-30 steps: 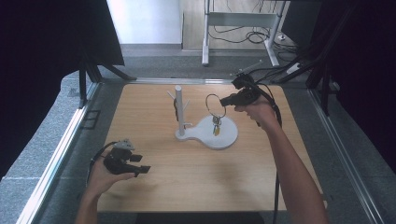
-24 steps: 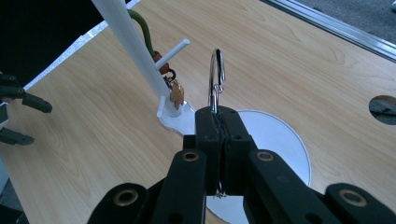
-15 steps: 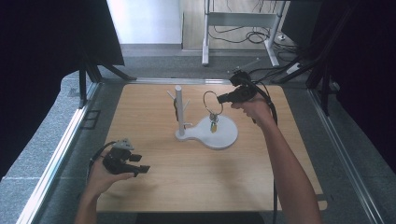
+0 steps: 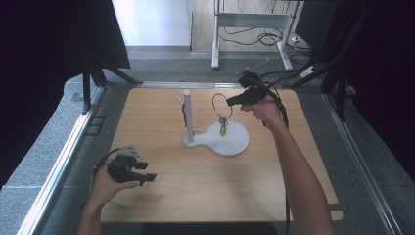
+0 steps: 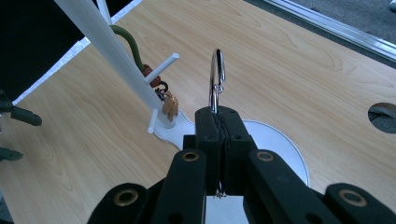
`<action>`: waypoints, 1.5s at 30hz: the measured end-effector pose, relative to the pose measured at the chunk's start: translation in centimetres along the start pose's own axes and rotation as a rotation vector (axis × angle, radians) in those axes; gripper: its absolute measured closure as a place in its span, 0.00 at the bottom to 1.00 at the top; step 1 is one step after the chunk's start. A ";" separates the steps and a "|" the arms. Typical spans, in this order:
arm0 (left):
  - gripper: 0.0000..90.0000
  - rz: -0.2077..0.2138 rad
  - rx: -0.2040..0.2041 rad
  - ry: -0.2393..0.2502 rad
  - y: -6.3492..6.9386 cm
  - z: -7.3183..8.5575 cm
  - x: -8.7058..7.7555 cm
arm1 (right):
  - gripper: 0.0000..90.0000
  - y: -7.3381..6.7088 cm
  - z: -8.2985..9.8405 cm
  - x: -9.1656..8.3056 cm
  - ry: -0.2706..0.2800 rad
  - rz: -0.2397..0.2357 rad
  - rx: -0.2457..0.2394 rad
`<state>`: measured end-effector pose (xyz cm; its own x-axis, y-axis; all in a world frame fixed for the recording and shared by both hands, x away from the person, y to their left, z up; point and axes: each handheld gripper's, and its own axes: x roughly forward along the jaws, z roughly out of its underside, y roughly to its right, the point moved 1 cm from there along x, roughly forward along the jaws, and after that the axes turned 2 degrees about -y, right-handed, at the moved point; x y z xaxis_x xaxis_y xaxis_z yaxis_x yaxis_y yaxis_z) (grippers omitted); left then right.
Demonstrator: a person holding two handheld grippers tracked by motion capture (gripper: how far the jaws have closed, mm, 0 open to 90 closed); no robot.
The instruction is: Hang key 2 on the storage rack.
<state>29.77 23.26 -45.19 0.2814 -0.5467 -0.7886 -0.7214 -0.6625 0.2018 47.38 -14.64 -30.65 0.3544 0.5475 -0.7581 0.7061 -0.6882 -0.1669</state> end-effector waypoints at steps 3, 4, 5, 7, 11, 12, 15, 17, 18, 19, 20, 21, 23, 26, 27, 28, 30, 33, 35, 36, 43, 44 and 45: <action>0.43 0.001 -0.002 0.002 0.0 0.0 -0.1 | 0.98 0.0 -0.3 0.2 -0.010 0.007 -0.001; 0.43 0.000 0.000 0.002 0.0 0.0 -0.1 | 0.98 0.0 -0.4 0.2 -0.013 0.009 0.003; 0.43 0.000 0.000 0.003 0.0 0.0 -0.1 | 0.98 0.0 -0.5 0.3 -0.013 0.013 -0.001; 0.43 0.001 -0.002 0.003 0.0 0.0 -0.1 | 0.98 0.0 -0.7 0.4 -0.016 0.015 0.001; 0.43 0.001 0.002 0.001 -0.1 0.0 -0.2 | 0.98 0.0 -1.3 0.7 -0.022 0.024 -0.002; 0.43 0.002 0.002 0.002 -0.1 0.0 -0.2 | 0.98 0.0 -1.4 0.8 -0.024 0.025 -0.002; 0.43 0.002 0.001 0.003 -0.1 0.1 -0.2 | 0.98 -0.1 -1.8 1.1 -0.029 0.029 -0.007; 0.43 0.003 -0.002 0.008 -0.1 0.1 -0.2 | 0.98 -0.2 -2.0 1.4 -0.033 0.029 -0.012; 0.43 0.002 -0.003 0.009 -0.1 0.1 -0.3 | 0.98 -0.3 -2.1 1.6 -0.033 0.028 -0.011; 0.43 0.002 -0.003 0.009 -0.1 0.1 -0.3 | 0.98 -0.3 -2.2 1.8 -0.035 0.027 -0.012; 0.43 0.004 -0.003 0.012 -0.1 0.1 -0.3 | 0.98 -0.3 -2.2 2.0 -0.038 0.025 -0.014; 0.43 0.003 -0.001 0.012 -0.1 0.1 -0.3 | 0.98 -0.3 -2.3 2.2 -0.040 0.024 -0.012; 0.43 0.004 -0.005 0.011 -0.2 0.1 -0.3 | 0.98 -0.4 -2.4 2.7 -0.052 0.028 -0.017; 0.43 0.003 -0.001 0.012 -0.2 0.2 -0.4 | 0.98 -0.5 -2.5 3.3 -0.058 0.027 -0.018; 0.43 0.003 -0.002 0.012 -0.2 0.2 -0.4 | 0.98 -0.6 -2.6 3.4 -0.058 0.023 -0.020; 0.43 0.003 -0.002 0.013 -0.2 0.2 -0.4 | 0.98 -0.6 -2.7 3.6 -0.059 0.023 -0.018; 0.43 0.002 -0.002 0.012 -0.2 0.2 -0.4 | 0.98 -0.7 -2.8 3.9 -0.063 0.020 -0.023; 0.43 0.003 0.001 0.010 -0.3 0.2 -0.5 | 0.98 -1.0 -3.0 4.2 -0.068 0.021 -0.026; 0.43 0.004 0.002 0.011 -0.3 0.2 -0.5 | 0.98 -1.1 -3.2 4.3 -0.068 0.020 -0.026; 0.43 0.005 0.000 0.012 -0.2 0.2 -0.5 | 0.98 -1.2 -3.3 4.4 -0.070 0.018 -0.029; 0.43 0.006 0.001 0.016 -0.3 0.2 -0.6 | 0.98 -1.7 -3.6 4.9 -0.068 0.007 -0.034; 0.43 0.007 0.001 0.016 -0.3 0.2 -0.6 | 0.98 -1.7 -3.6 5.1 -0.070 0.006 -0.033; 0.43 0.008 0.001 0.015 -0.3 0.2 -0.6 | 0.98 -1.7 -3.6 5.1 -0.072 0.004 -0.038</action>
<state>29.65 23.89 -44.91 0.2849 -0.5600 -0.7780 -0.7244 -0.6573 0.2079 50.18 -8.93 -32.00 0.3134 0.5082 -0.8022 0.7279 -0.6711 -0.1408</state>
